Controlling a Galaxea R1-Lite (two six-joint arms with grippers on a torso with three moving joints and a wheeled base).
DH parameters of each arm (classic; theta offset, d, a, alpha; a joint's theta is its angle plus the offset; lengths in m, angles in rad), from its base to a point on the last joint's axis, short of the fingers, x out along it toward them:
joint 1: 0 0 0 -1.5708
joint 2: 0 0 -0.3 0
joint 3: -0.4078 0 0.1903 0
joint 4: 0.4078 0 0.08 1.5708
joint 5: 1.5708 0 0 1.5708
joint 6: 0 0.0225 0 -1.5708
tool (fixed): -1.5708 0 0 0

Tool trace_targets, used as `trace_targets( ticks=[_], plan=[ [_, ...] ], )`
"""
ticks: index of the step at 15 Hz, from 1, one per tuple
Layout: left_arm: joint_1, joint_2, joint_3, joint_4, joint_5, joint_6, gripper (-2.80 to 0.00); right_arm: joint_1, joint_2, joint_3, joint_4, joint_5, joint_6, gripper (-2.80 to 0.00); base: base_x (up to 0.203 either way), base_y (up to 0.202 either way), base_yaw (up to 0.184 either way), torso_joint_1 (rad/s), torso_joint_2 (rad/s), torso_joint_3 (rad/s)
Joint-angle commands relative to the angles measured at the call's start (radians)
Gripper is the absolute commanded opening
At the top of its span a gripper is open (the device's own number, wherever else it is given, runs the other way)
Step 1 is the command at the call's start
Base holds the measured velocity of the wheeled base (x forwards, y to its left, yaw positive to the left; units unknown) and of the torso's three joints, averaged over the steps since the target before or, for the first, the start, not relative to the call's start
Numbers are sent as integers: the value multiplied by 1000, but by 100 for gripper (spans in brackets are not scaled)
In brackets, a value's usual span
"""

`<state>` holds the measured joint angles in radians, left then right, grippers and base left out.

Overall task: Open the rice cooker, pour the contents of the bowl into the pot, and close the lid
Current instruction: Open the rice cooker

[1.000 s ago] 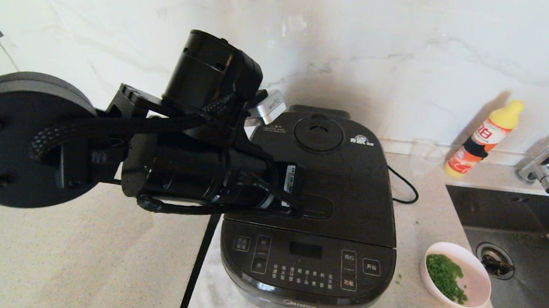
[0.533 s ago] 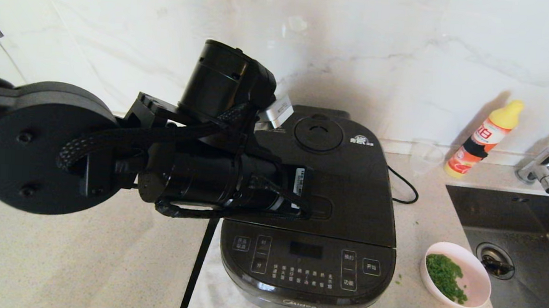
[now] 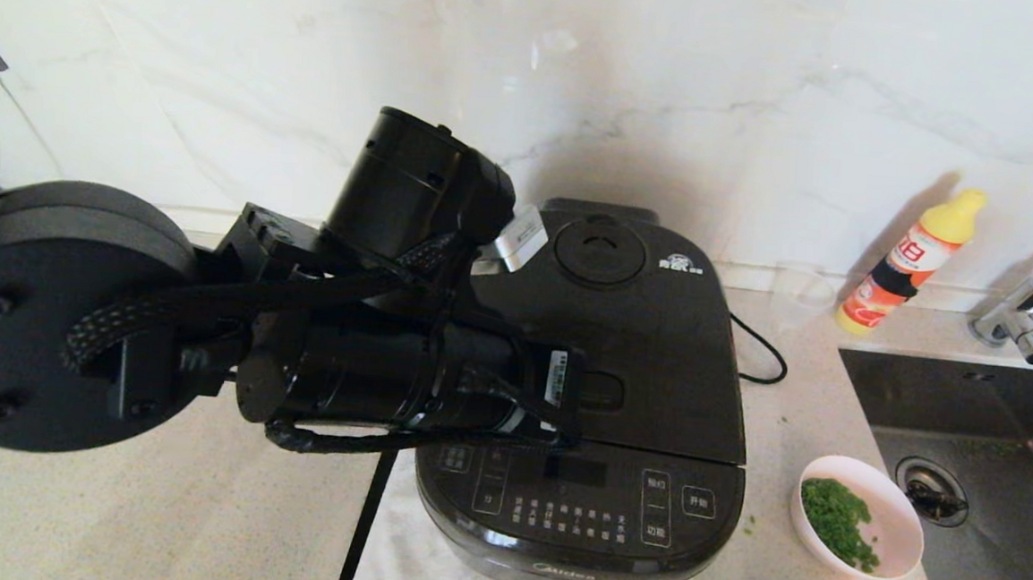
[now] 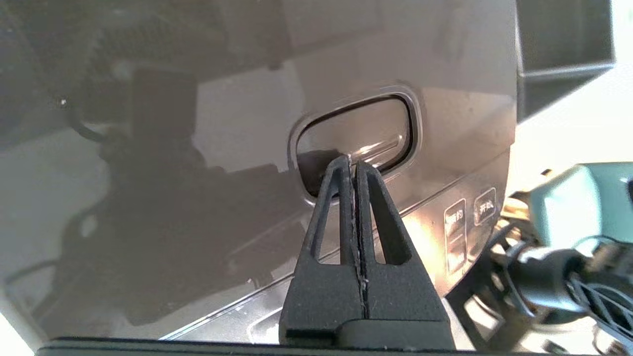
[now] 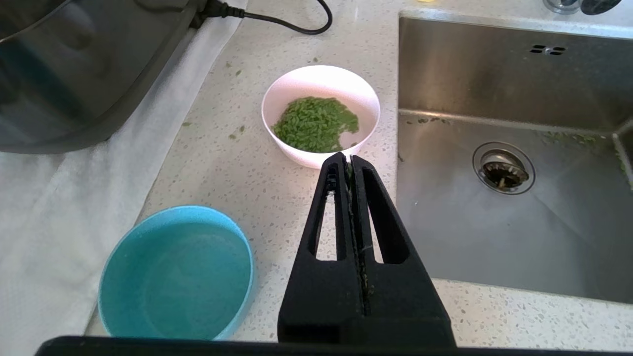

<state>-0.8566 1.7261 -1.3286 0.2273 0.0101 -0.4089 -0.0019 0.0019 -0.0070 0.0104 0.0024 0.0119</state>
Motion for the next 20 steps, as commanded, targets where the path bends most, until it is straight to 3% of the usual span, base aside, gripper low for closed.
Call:
trace_targets(
  ticks=[1, 6, 13, 20],
  plan=[
    [1, -1, 4, 2, 35, -1, -280, 0, 0, 0, 0, 1, 0, -280, 0, 0, 0, 0, 0, 0],
    [2, -34, -10, -62, 42, -6, -280, 0, 0, 1, 0, 1, 0, -280, 0, 0, 0, 0, 0, 0],
    [3, -165, -145, -87, 46, -9, -280, 0, 0, 1, 0, 1, 0, -280, 0, 0, 0, 0, 0, 0],
    [11, -373, -254, -86, 105, 18, -280, 0, 0, 1, 0, 1, 0, -280, 0, 0, 0, 0, 0, 0]
  ],
)
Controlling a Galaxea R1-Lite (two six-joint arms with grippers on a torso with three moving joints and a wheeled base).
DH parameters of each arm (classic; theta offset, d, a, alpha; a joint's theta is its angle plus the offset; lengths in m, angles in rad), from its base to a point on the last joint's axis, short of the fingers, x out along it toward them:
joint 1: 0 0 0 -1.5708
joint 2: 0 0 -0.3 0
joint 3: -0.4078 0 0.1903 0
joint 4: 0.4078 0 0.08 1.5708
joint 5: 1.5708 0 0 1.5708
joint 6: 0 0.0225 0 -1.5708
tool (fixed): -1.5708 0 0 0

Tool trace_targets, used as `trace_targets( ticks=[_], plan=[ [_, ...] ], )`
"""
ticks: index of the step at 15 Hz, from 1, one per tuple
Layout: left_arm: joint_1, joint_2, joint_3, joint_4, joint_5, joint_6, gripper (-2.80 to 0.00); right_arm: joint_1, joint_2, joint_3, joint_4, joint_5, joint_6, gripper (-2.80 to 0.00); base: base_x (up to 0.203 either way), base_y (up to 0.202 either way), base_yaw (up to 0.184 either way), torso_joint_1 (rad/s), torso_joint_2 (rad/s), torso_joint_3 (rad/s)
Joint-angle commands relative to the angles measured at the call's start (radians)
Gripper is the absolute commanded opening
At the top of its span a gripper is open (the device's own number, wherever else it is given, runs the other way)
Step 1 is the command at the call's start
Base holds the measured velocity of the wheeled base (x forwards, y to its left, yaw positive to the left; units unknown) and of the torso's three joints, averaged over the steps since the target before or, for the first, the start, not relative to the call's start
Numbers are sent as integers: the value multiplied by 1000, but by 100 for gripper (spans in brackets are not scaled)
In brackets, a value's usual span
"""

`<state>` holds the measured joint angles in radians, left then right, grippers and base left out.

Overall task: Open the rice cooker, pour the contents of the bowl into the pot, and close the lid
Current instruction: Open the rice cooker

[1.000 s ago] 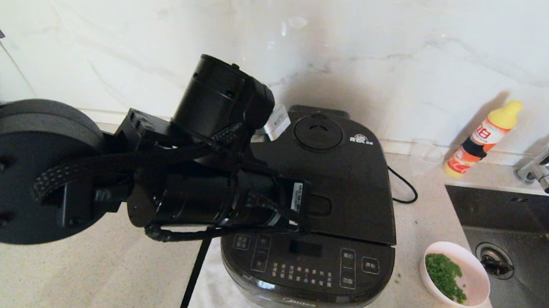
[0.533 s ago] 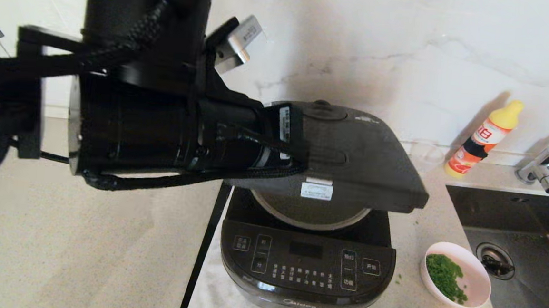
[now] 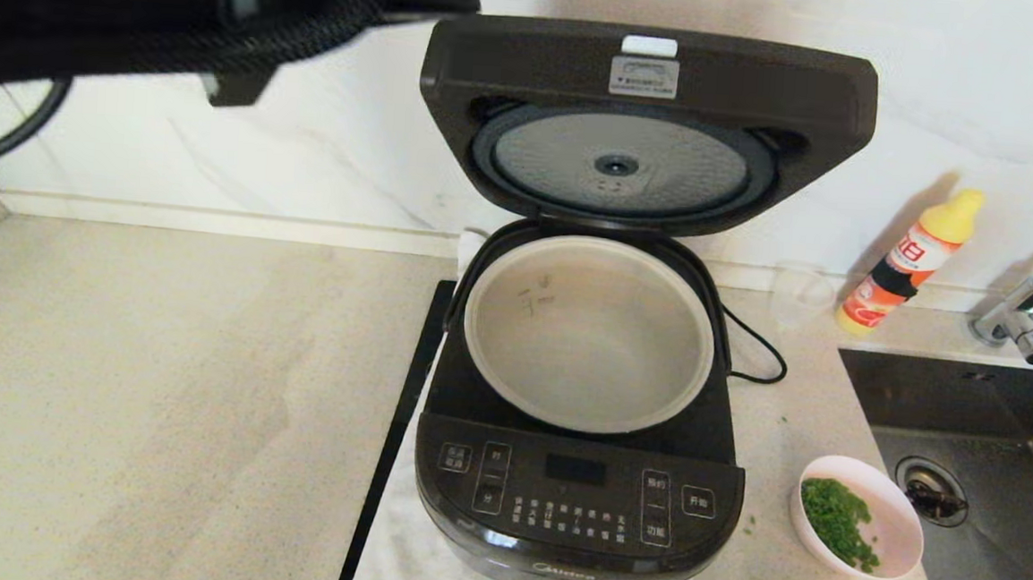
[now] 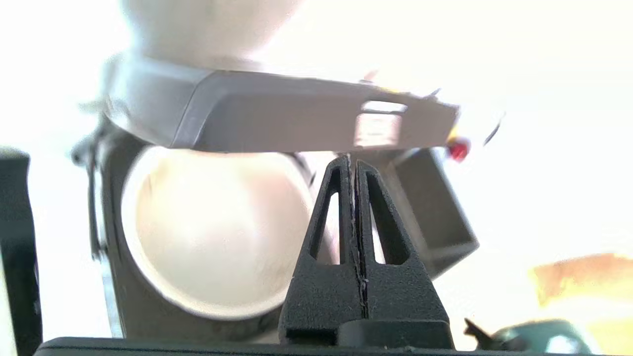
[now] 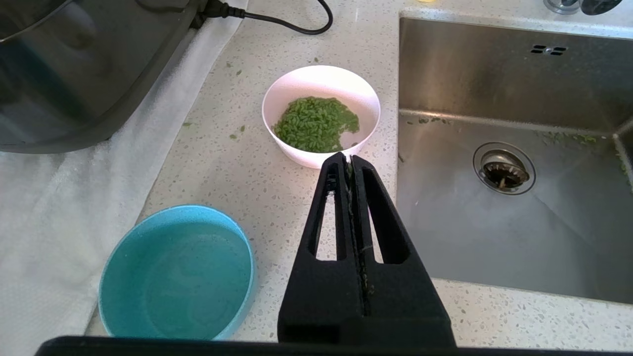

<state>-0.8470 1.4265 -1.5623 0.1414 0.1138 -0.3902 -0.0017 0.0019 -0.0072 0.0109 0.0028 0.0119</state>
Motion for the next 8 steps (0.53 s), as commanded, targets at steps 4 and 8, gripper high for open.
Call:
trace_targets(
  ticks=[4, 8],
  plan=[
    [1, -206, -21, 54, -3, -1, -280, 0, 0, 1, 0, 0, 0, -280, 0, 0, 0, 0, 0, 0],
    [-1, -380, 82, 371, -99, -20, -280, 0, 0, -1, 0, 0, 0, -280, 0, 0, 0, 0, 0, 0]
  ],
)
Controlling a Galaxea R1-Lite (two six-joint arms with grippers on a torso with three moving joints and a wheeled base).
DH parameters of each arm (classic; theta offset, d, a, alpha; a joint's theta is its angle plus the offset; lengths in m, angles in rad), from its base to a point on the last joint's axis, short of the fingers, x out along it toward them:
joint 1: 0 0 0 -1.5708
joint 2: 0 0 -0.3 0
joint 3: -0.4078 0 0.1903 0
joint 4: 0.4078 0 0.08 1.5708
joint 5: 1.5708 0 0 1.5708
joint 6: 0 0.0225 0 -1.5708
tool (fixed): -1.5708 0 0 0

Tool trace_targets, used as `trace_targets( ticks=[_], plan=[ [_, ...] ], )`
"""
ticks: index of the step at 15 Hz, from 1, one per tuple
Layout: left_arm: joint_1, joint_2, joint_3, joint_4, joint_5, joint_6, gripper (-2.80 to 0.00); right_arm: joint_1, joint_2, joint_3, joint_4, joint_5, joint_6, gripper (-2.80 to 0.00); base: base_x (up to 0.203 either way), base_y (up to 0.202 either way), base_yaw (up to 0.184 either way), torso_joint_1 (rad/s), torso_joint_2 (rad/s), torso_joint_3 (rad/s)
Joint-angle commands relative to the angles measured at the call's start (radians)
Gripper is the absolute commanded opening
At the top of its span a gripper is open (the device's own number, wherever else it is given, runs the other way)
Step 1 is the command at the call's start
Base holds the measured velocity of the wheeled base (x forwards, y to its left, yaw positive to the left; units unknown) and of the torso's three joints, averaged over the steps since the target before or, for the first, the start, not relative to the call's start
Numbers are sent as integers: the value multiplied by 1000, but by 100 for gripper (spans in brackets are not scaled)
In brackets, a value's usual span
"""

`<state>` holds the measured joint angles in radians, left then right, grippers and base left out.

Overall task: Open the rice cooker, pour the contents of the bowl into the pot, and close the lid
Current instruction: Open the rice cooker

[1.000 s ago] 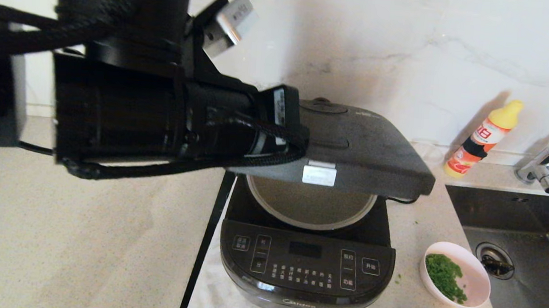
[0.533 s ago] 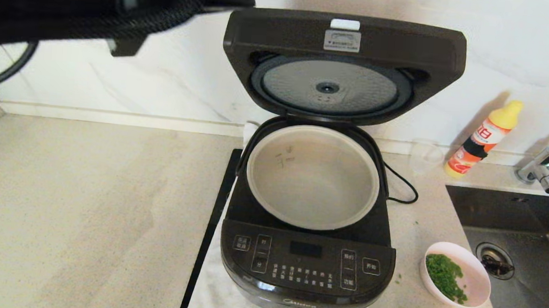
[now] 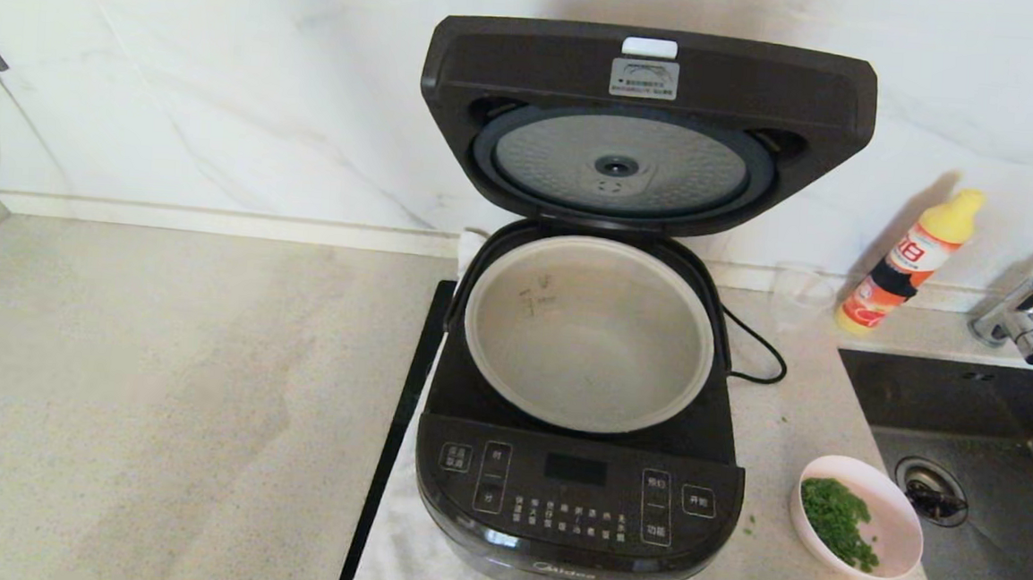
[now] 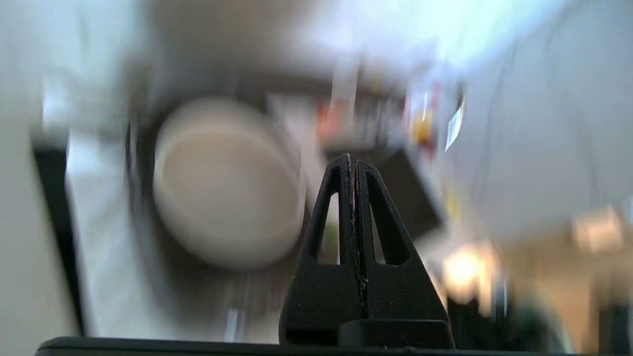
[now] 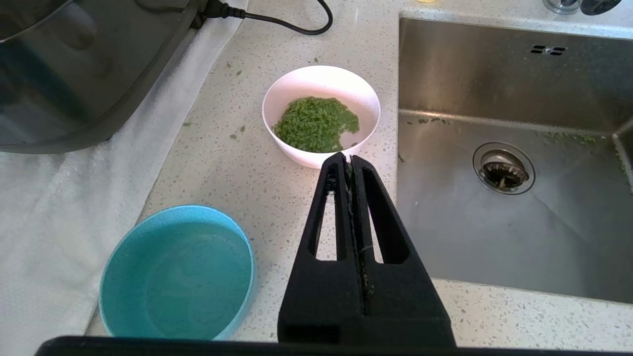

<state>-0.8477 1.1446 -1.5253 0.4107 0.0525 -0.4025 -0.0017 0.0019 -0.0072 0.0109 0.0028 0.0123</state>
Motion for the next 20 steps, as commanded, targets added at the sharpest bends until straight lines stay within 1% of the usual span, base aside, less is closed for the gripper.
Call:
trace_targets(
  ticks=[1, 2, 3, 5, 6, 7, 8, 9, 11, 14, 16, 18, 20],
  plan=[
    [0, -136, 89, 142, -98, -24, -280, 0, 0, 1, 0, 0, 0, -280, 0, 0, 0, 0, 0, 0],
    [-1, -186, 162, 188, -169, -44, -280, 0, 0, 0, 0, 0, 0, -280, 0, 0, 0, 0, 0, 0],
    [-1, -211, 236, 217, -222, -55, -280, 0, 0, 1, 0, 0, 0, -280, 0, 0, 0, 0, 0, 0],
    [-1, -234, 399, 220, -285, -63, -280, 0, 0, 0, 0, 0, 0, -280, 0, 0, 0, 0, 0, 0],
    [-1, -235, 474, 182, -323, -65, -280, 0, 0, 1, 0, 0, 0, -280, 0, 0, 0, 0, 0, 0],
    [-1, -220, 528, 109, -384, -69, -280, 0, 0, 0, 0, 0, 0, -280, 0, 0, 0, 0, 0, 0],
    [0, -184, 549, 50, -442, -72, -280, 0, 0, 1, 0, 0, 0, -280, 0, 0, 0, 0, 0, 0],
    [0, -149, 553, 20, -472, -74, -280, 0, 0, 1, 0, 0, 0, -280, 0, 0, 0, 0, 0, 0],
    [0, -67, 542, -35, -489, -73, -280, 0, 0, 0, 0, 0, 0, -280, 0, 0, 0, 0, 0, 0],
    [0, 67, 523, -194, -494, -78, -280, 0, 0, 0, 0, 0, 0, -280, 0, 0, 0, 0, 0, 0],
    [0, 136, 491, -280, -495, -113, -280, 0, 0, 0, 0, 0, 0, -280, 0, 0, 0, 0, 0, 0],
    [1, 204, 444, -321, -496, -131, -280, 0, 0, 0, 0, 0, 0, -280, 0, 0, 0, 0, 0, 0],
    [2, 265, 390, -382, -491, -170, -280, 0, 0, 0, 0, 0, 0, -280, 0, 0, 0, 0, 0, 0]
  ],
)
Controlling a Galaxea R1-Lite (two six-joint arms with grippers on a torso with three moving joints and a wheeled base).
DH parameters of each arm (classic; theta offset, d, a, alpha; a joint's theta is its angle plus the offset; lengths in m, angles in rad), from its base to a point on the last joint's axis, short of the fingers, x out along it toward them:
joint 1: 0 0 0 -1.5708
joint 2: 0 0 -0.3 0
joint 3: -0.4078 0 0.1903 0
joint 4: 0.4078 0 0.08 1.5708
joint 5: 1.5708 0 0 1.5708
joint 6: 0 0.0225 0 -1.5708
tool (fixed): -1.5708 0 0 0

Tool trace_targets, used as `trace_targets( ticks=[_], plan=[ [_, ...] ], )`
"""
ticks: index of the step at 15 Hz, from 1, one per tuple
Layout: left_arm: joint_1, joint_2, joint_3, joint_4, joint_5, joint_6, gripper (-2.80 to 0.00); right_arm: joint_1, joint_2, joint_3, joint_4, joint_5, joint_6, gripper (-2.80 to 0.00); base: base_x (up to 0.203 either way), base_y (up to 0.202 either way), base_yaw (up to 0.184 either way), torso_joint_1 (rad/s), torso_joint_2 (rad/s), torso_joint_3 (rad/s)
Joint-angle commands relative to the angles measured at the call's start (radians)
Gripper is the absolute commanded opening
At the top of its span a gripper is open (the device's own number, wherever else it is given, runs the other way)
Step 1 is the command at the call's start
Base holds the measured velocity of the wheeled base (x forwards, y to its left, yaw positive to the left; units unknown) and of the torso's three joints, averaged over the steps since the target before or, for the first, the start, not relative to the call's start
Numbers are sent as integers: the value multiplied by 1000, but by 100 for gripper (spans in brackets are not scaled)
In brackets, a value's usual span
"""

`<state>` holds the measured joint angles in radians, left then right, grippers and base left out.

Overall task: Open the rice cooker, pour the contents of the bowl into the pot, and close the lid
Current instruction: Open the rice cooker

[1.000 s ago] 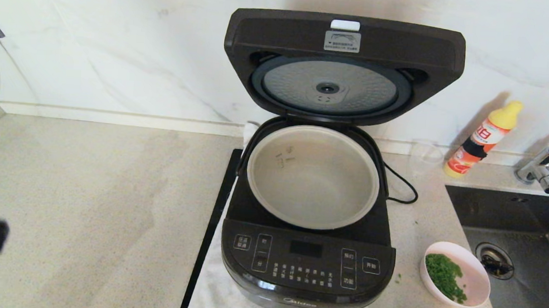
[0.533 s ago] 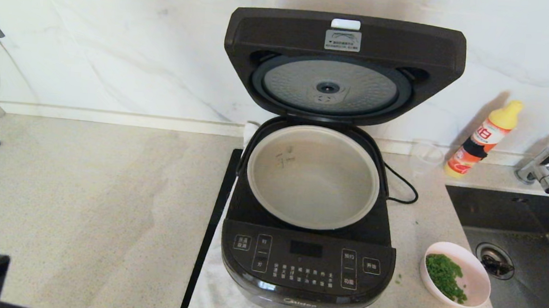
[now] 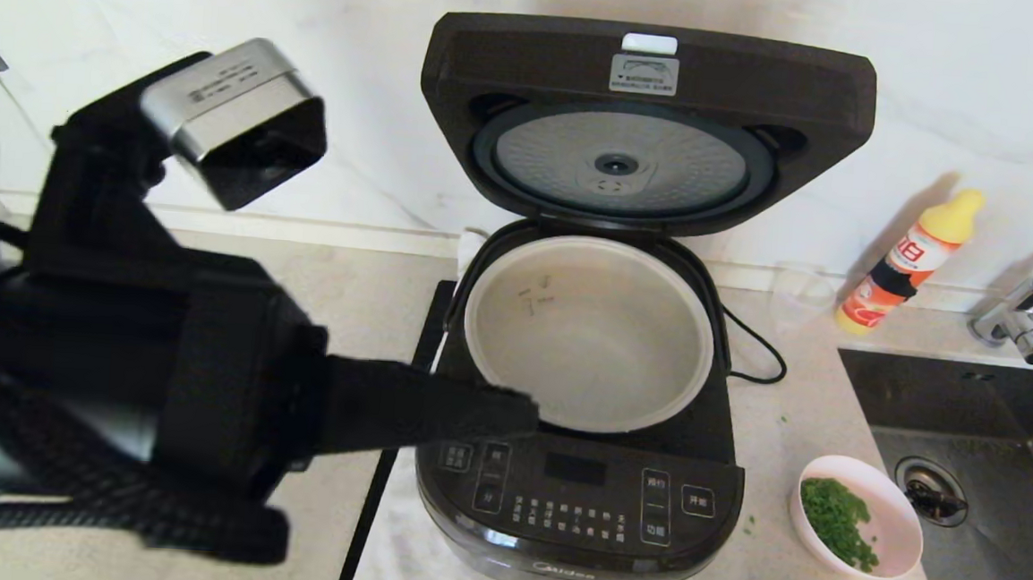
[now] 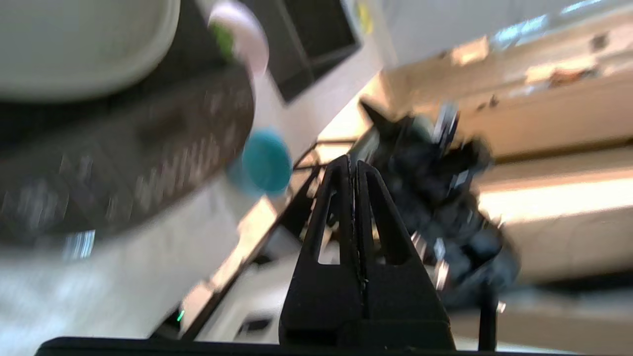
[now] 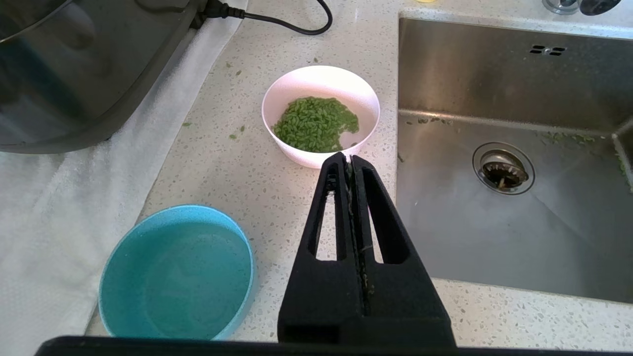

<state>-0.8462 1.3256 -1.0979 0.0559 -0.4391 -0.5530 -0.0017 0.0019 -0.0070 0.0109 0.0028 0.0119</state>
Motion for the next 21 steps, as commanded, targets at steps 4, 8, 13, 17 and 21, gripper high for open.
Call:
trace_targets(
  ticks=[4, 8, 13, 17, 21],
  plan=[
    [62, 181, -102, -138, 7, -77, -280, 0, 0, 0, 0, 0, 0, -280, 0, 0, 0, 0, 0, 0],
    [100, 261, -200, -163, 13, -76, -280, 0, 0, 0, 0, 0, 0, -280, 0, 0, 0, 0, 0, 0],
    [119, 338, -302, -163, 57, -70, -280, 0, 0, 0, 0, 0, 0, -280, 0, 0, 0, 0, 0, 0],
    [130, 384, -369, -163, 83, -68, -280, 0, 0, 0, 0, 0, 0, -280, 0, 0, 0, 0, 0, 0],
    [134, 406, -415, -173, 85, -67, -280, 0, 0, 0, 0, 0, 0, -280, 0, 0, 0, 0, 0, 0]
  ],
)
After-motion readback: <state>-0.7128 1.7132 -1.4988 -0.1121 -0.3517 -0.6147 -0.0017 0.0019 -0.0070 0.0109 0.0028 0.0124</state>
